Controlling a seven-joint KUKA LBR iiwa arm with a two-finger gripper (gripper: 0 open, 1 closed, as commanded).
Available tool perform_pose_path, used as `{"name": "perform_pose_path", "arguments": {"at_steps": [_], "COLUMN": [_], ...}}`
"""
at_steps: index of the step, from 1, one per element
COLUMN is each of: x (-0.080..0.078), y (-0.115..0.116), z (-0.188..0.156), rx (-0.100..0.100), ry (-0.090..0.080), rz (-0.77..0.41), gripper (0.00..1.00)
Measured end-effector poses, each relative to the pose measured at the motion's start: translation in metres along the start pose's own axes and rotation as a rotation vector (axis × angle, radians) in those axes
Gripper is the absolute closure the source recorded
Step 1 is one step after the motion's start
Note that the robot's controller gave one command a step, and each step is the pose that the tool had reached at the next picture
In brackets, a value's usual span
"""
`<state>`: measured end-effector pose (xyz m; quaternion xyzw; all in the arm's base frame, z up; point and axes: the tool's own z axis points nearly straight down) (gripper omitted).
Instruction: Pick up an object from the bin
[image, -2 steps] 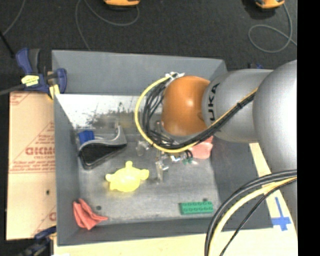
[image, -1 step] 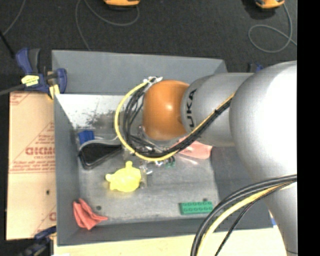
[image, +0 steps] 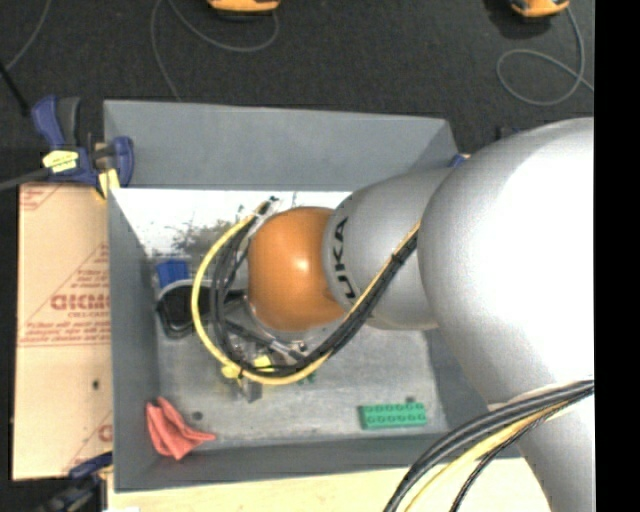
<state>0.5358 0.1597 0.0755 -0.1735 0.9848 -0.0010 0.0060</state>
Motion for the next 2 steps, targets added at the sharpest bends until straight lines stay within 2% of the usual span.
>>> {"name": "perform_pose_path", "arguments": {"at_steps": [1,2], "x": [0.000,-0.003], "y": [0.000,-0.042], "z": [0.000,-0.036], "rx": [0.000,0.001], "ry": [0.000,-0.003], "rz": [0.000,0.058], "gripper": [1.00,1.00]}}
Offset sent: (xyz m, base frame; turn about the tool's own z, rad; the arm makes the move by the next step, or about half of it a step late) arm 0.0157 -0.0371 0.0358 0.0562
